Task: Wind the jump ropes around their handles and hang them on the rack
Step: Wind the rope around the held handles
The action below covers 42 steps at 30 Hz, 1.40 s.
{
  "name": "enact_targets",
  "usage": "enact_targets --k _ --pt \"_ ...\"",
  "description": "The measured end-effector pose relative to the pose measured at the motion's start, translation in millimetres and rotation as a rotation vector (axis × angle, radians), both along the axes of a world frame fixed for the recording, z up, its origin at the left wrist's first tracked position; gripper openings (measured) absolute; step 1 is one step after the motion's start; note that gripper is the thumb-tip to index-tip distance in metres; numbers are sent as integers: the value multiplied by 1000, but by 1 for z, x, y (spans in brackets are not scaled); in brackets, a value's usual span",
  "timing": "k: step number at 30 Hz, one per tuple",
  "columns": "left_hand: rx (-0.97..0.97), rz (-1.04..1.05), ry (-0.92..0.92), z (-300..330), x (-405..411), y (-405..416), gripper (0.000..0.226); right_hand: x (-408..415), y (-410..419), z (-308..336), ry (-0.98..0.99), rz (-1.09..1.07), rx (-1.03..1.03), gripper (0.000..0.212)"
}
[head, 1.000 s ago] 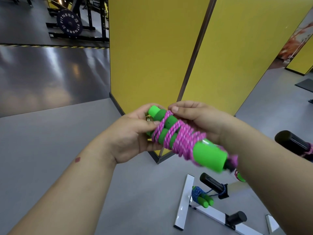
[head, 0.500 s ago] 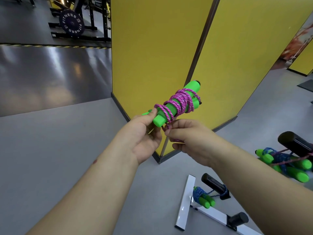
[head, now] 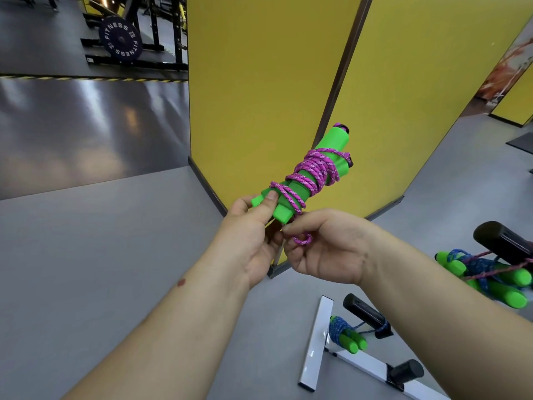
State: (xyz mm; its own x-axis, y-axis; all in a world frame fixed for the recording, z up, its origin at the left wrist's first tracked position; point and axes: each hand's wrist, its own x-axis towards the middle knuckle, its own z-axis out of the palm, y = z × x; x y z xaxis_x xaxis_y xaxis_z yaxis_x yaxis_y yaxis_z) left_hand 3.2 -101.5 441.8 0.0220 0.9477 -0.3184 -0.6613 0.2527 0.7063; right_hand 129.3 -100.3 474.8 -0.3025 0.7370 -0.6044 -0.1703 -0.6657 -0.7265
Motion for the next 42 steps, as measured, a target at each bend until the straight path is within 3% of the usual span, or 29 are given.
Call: enact_targets --k 4,10,15,23,27,32,39,42 --pt "35 62 -17 -1 0 0 14 1 -4 3 -44 66 21 19" --pt "48 157 -6 -2 1 0 17 9 -8 8 58 43 13 21" --pt "20 174 -56 -4 4 -1 18 3 -13 -1 106 -69 6 24" --pt "91 279 88 -9 2 2 19 -8 -17 4 102 -159 -33 11" --pt "152 258 135 -11 2 1 18 -6 -17 5 19 -182 56 12" --pt "87 247 124 -13 1 3 24 -6 -21 -4 -269 -174 446 12" --pt "43 148 135 -18 1 4 59 13 -18 -21 -1266 183 1112 14" --pt "63 62 130 -18 3 3 76 23 -13 -26 -1335 257 1296 12"
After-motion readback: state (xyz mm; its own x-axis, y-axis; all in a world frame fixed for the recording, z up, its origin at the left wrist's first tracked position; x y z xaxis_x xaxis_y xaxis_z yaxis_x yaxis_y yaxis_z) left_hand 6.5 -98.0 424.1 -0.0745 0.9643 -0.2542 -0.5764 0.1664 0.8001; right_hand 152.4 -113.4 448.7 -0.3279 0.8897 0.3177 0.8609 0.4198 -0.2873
